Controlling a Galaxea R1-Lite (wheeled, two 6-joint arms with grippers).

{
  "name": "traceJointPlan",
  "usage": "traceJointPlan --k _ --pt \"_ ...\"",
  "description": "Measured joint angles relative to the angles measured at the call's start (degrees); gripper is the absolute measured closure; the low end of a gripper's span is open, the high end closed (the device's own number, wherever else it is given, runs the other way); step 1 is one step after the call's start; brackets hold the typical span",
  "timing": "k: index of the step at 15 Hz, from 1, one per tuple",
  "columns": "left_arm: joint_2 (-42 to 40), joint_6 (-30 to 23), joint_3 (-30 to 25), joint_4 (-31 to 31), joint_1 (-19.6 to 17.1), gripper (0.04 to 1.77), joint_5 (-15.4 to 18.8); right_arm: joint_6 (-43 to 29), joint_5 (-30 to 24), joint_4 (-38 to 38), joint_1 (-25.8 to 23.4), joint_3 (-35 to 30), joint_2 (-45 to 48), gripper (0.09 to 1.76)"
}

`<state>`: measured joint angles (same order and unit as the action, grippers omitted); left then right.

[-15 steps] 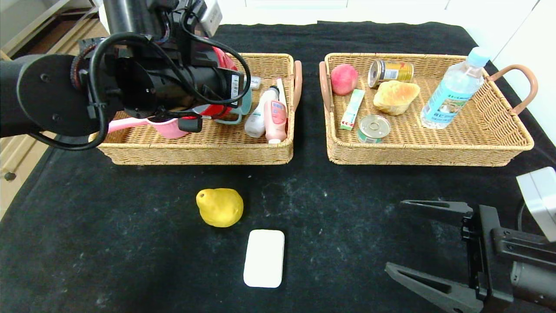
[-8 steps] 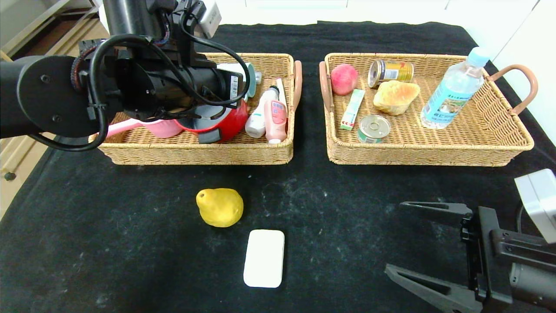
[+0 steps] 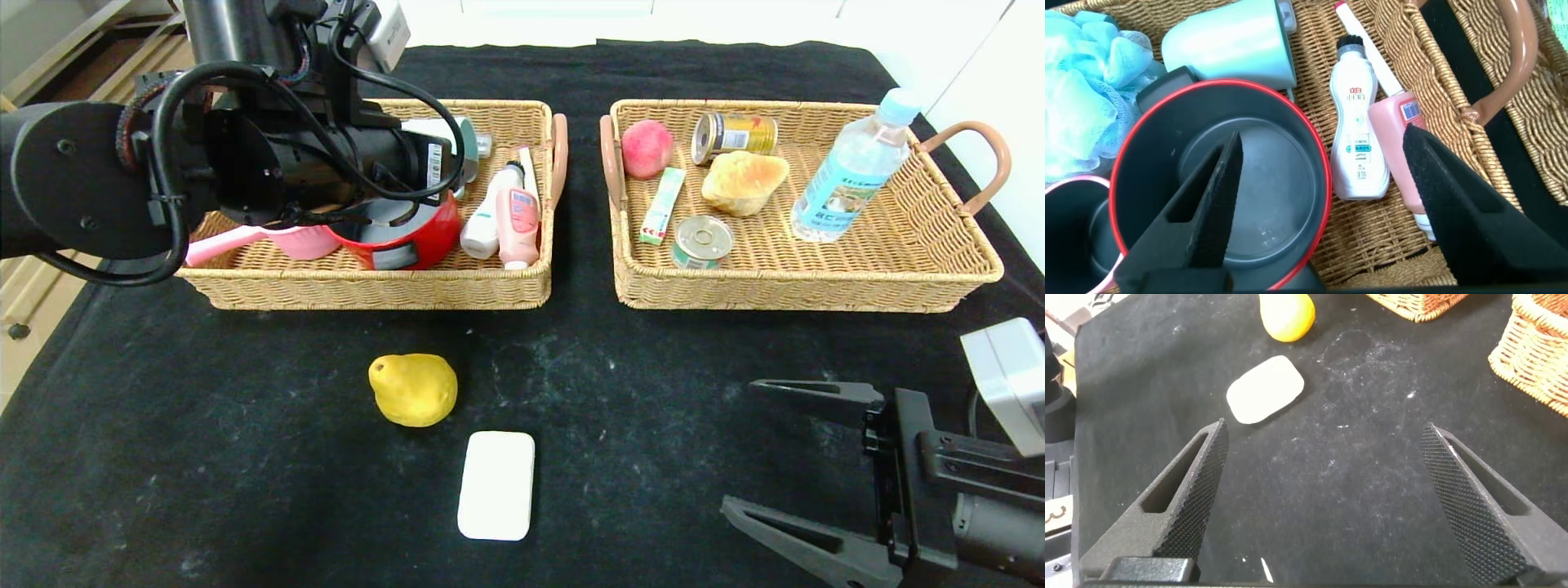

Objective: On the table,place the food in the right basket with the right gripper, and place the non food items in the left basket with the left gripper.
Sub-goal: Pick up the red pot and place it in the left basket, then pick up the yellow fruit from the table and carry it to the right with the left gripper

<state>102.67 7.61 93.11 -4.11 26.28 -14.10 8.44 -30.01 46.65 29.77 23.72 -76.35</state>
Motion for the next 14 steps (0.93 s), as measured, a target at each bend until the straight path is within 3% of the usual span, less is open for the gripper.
traceJointPlan --k 7,10,14 --pt "-3.58 0.05 -3.17 2.74 0.17 0.21 -1.52 0.00 -0.02 0.01 0.00 -0.07 -0.41 0.14" --pt "-6.94 -1.55 -4.72 8.27 0.45 0.18 -1.49 0.02 0.02 0.04 0.00 -0.07 -0.55 0.14" --pt "-12.04 -7.19 -5.99 20.83 1.52 0.14 -1.38 0.02 0.04 0.01 0.00 -0.02 -0.66 0.14"
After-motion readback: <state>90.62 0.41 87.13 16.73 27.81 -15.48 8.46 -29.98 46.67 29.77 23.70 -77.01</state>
